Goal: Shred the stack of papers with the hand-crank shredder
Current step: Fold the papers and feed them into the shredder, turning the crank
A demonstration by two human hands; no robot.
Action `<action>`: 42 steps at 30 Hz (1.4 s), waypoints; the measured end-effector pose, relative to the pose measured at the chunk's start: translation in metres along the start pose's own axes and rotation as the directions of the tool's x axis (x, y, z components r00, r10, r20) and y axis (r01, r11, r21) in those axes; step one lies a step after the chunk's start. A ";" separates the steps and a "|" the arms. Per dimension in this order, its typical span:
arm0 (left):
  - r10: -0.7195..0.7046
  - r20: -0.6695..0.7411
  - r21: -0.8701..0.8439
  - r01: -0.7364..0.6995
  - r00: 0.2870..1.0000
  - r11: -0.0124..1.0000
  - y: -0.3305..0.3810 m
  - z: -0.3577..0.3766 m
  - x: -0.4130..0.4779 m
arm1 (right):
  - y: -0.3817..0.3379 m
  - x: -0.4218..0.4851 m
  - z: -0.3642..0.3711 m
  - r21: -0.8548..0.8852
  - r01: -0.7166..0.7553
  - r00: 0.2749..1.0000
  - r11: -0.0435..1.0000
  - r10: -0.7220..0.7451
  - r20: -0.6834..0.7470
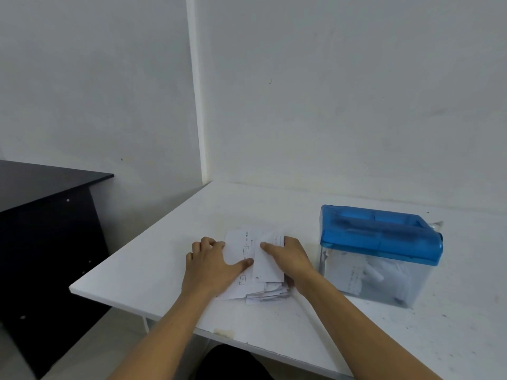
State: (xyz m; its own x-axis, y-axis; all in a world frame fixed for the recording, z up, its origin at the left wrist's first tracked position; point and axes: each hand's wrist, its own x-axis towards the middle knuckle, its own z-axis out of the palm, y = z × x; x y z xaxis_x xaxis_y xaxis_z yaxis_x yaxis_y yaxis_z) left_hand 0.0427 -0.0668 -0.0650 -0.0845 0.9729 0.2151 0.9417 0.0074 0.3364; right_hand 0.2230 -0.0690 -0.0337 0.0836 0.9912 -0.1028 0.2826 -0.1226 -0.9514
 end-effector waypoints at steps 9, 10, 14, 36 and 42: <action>-0.069 -0.021 -0.283 0.060 0.997 0.957 -0.009 -0.004 0.004 | -0.009 -0.005 -0.006 -0.046 0.090 0.996 0.995 -0.091 -0.019; -0.084 -0.017 -0.318 0.074 0.996 0.945 -0.009 -0.004 0.005 | -0.011 -0.006 -0.005 -0.045 0.102 0.994 0.994 -0.103 -0.022; -0.142 0.019 -0.435 0.136 0.990 0.890 -0.008 -0.009 0.008 | -0.020 -0.012 -0.003 0.014 0.128 0.992 0.992 -0.128 0.003; 0.119 0.213 -0.965 0.190 0.970 0.181 0.043 -0.093 -0.001 | -0.061 -0.033 -0.015 0.168 0.125 0.981 0.978 -0.148 0.128; 0.018 0.013 -0.953 0.007 1.000 0.304 0.082 -0.106 0.001 | -0.092 -0.051 -0.037 0.361 0.141 0.984 0.922 -0.172 0.053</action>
State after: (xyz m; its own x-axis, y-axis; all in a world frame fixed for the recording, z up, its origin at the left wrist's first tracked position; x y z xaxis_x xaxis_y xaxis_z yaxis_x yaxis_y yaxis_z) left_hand 0.0849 -0.0897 0.0597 -0.0635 0.9758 0.2091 -0.0244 -0.2110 0.9772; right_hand 0.2283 -0.1103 0.0699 -0.0165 0.9988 0.0468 -0.0729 0.0455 -0.9963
